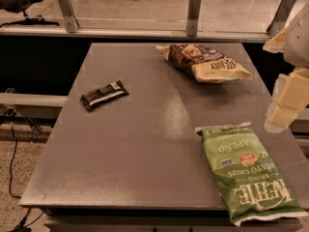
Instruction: Move rxbar chocolate near green jalapeno chip bag
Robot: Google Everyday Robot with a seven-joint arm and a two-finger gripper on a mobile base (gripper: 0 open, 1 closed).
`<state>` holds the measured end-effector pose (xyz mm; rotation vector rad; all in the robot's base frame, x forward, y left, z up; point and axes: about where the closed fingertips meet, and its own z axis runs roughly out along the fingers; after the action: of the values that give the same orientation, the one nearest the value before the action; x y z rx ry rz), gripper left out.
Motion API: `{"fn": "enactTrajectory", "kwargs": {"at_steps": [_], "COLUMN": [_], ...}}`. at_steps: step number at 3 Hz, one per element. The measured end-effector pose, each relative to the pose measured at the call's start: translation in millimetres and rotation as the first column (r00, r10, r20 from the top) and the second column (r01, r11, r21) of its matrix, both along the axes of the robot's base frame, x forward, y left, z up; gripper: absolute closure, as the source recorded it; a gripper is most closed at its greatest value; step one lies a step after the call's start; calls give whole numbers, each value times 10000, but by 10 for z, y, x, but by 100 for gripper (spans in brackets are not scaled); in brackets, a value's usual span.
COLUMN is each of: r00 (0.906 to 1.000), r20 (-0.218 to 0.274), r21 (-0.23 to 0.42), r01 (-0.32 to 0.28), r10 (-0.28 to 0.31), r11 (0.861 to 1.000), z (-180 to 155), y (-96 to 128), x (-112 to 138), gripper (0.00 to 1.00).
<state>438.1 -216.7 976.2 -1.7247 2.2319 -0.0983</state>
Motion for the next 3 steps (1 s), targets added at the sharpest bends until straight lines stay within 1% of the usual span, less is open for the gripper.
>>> {"fn": "enactTrajectory", "kwargs": {"at_steps": [2,3], "r00": [9998,9956], "r20": [89,259], "r21": [133,613], "r01": [-150,-917], "r10": [149,903], "r11": [9998,9939], "z": [29,29], "y": [94,468], "x": [102,424], "gripper": [0,0]}}
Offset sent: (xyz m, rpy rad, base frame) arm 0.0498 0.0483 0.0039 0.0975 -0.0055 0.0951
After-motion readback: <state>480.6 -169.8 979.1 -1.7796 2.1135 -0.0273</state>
